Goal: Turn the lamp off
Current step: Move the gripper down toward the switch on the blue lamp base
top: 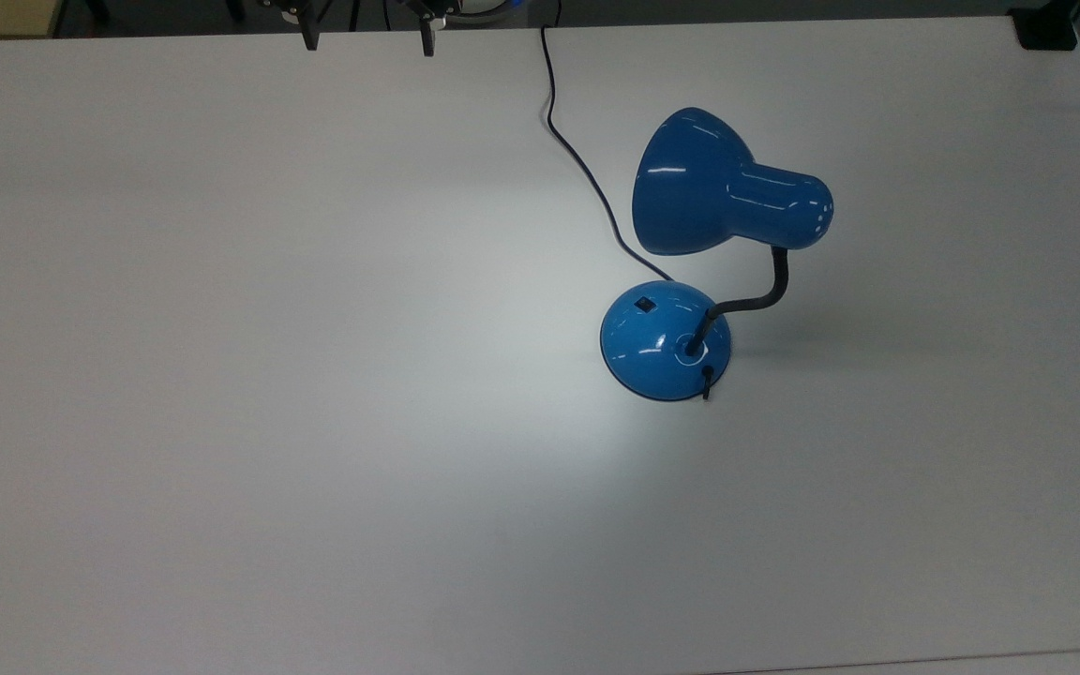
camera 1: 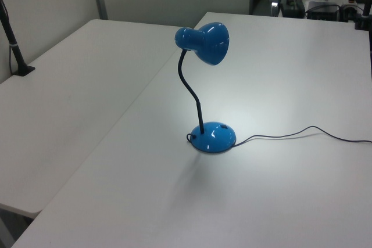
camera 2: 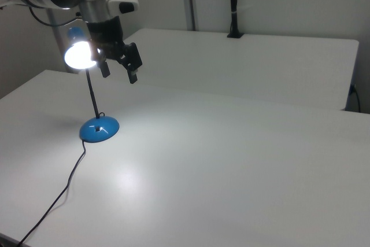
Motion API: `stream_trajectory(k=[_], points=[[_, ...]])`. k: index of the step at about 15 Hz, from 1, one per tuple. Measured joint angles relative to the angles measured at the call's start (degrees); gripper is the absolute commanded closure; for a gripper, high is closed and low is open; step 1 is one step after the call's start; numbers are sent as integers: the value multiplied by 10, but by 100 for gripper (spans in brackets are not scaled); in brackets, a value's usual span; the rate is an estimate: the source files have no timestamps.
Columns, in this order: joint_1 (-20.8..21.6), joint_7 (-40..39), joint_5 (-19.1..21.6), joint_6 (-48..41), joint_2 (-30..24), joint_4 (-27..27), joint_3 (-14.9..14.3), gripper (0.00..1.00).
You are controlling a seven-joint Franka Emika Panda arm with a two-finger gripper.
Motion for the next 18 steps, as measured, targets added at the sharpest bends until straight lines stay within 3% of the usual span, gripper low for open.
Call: stream_trajectory(k=[4, 8, 9, 11, 15, 16, 18], points=[[0, -10, 0, -1, 0, 0, 1, 0], [1, -139, 0, -5, 9, -10, 12, 0], [1, -157, 0, -7, 15, -14, 21, 4], [2, -169, 0, -8, 26, -19, 36, 24], [24, -169, 0, -8, 42, -32, 47, 91], [30, -169, 1, -8, 48, -35, 48, 100], [44, -134, 6, 14, 65, -41, 49, 100]])
